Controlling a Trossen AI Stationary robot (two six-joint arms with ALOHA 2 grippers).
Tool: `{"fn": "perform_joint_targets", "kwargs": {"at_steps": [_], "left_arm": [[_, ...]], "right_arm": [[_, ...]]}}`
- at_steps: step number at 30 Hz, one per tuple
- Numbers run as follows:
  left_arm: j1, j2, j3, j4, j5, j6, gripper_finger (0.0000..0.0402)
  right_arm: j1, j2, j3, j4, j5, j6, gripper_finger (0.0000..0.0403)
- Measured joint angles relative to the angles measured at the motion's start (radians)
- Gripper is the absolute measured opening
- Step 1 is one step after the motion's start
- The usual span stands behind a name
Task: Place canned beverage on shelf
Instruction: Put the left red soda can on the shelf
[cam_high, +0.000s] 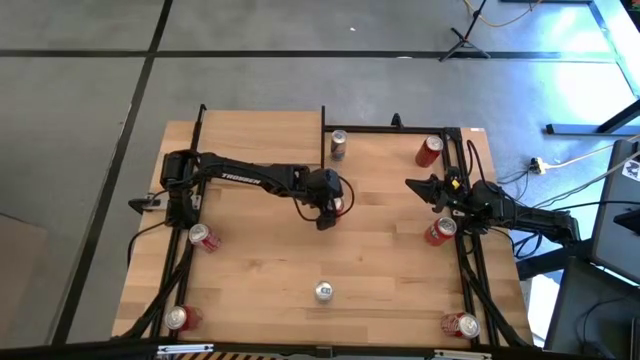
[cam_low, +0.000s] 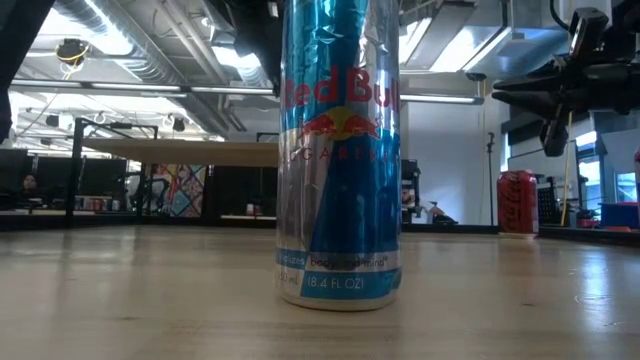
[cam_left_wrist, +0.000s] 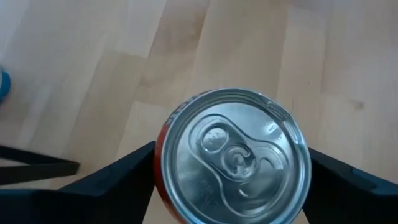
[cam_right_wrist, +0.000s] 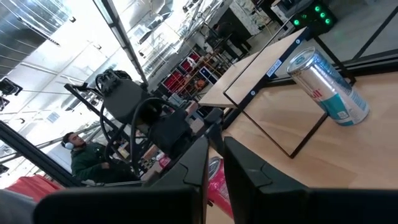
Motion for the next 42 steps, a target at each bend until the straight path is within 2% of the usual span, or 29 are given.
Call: {"fn": "perform_joint_targets", "kwargs": {"at_steps": [4, 9, 16, 23, 31, 42], "left_arm": [[-0.002, -0.004, 0.009, -0.014, -0.016, -0.037, 0.0272], [-0.008, -0.017, 0.065, -0.072, -0.016, -0.078, 0.027], [-0.032, -0.049, 0.229, -0.318, -0.088, -0.105, 0.027], [-0.035, -0.133, 0.349, -0.475, -0.104, -0.152, 0.0271], [-0.011, -0.315, 0.354, -0.677, -0.274, -0.225, 0.0271], [0.147, -0.514, 0.354, -0.888, -0.369, -0.371, 0.0272]], "right_arm": [[0.0, 0.0, 0.0, 0.0, 0.0, 0.0, 0.004], [0.0, 0.0, 0.0, -0.005, 0.0, 0.0, 0.004], [0.0, 0.0, 0.0, -0.012, 0.001, 0.0, 0.004], [0.0, 0.0, 0.0, -0.019, 0.0, 0.0, 0.004], [0.0, 0.0, 0.0, -0.016, 0.001, 0.002, 0.004], [0.0, 0.0, 0.0, -0.018, 0.043, 0.003, 0.004]]}}
